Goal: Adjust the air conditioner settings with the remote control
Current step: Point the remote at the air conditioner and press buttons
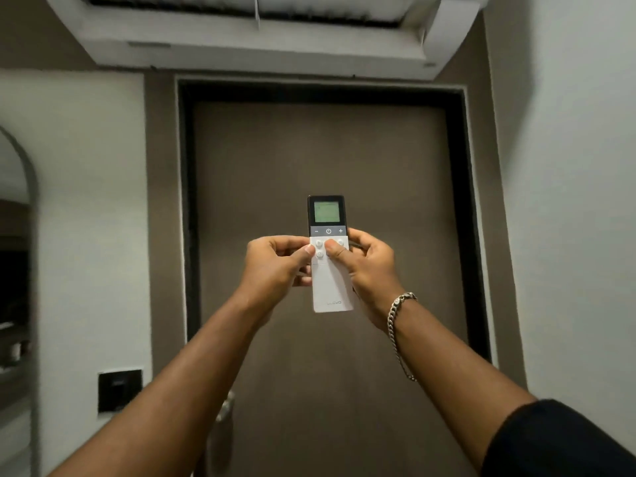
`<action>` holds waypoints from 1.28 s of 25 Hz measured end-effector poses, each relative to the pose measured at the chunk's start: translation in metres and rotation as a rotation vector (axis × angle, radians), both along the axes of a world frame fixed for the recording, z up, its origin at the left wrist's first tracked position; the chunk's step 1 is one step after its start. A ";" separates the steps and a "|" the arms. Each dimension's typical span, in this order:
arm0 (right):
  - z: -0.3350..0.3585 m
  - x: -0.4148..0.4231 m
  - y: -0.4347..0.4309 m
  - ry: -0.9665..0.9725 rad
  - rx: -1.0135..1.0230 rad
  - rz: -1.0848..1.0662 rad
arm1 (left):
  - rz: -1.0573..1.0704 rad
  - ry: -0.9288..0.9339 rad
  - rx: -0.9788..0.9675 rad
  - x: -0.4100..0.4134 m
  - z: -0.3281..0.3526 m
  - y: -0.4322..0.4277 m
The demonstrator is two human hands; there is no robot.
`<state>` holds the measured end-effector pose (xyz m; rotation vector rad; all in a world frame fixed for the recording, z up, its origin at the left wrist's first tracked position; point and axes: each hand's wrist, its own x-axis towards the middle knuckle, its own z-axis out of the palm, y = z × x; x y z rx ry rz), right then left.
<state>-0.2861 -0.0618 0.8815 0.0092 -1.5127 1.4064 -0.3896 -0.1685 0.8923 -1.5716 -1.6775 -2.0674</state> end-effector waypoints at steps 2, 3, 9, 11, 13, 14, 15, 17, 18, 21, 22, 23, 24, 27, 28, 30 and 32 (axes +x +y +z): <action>0.029 0.001 -0.008 0.053 0.071 0.020 | 0.000 0.039 0.057 0.002 0.029 -0.013; 0.043 0.001 -0.013 0.080 0.101 0.030 | 0.000 0.061 0.076 0.003 0.042 -0.019; 0.090 0.010 -0.025 0.180 0.174 0.051 | 0.069 0.203 0.124 0.015 0.093 -0.039; 0.099 0.014 -0.027 0.199 0.193 0.065 | 0.090 0.216 0.140 0.020 0.103 -0.044; 0.106 0.018 -0.030 0.218 0.212 0.090 | 0.091 0.214 0.161 0.024 0.110 -0.048; 0.108 0.019 -0.031 0.223 0.218 0.101 | 0.086 0.211 0.165 0.025 0.113 -0.049; 0.110 0.020 -0.030 0.225 0.228 0.104 | 0.080 0.206 0.165 0.026 0.115 -0.051; 0.113 0.022 -0.031 0.226 0.242 0.101 | 0.076 0.205 0.161 0.027 0.118 -0.053; 0.114 0.023 -0.031 0.229 0.245 0.100 | 0.079 0.204 0.161 0.028 0.119 -0.053; 0.115 0.024 -0.029 0.235 0.249 0.083 | 0.090 0.198 0.157 0.031 0.121 -0.054; 0.115 0.025 -0.029 0.233 0.245 0.075 | 0.088 0.199 0.153 0.033 0.121 -0.054; 0.116 0.025 -0.028 0.227 0.245 0.067 | 0.087 0.199 0.152 0.034 0.121 -0.054; 0.116 0.025 -0.028 0.221 0.244 0.063 | 0.085 0.197 0.156 0.035 0.121 -0.054; 0.116 0.027 -0.025 0.226 0.249 0.063 | 0.083 0.193 0.186 0.040 0.122 -0.053; 0.116 0.027 -0.026 0.228 0.248 0.061 | 0.087 0.196 0.188 0.042 0.122 -0.052; 0.115 0.028 -0.025 0.232 0.239 0.059 | 0.093 0.204 0.182 0.043 0.121 -0.051; 0.114 0.027 -0.022 0.225 0.230 0.058 | 0.100 0.212 0.178 0.043 0.119 -0.049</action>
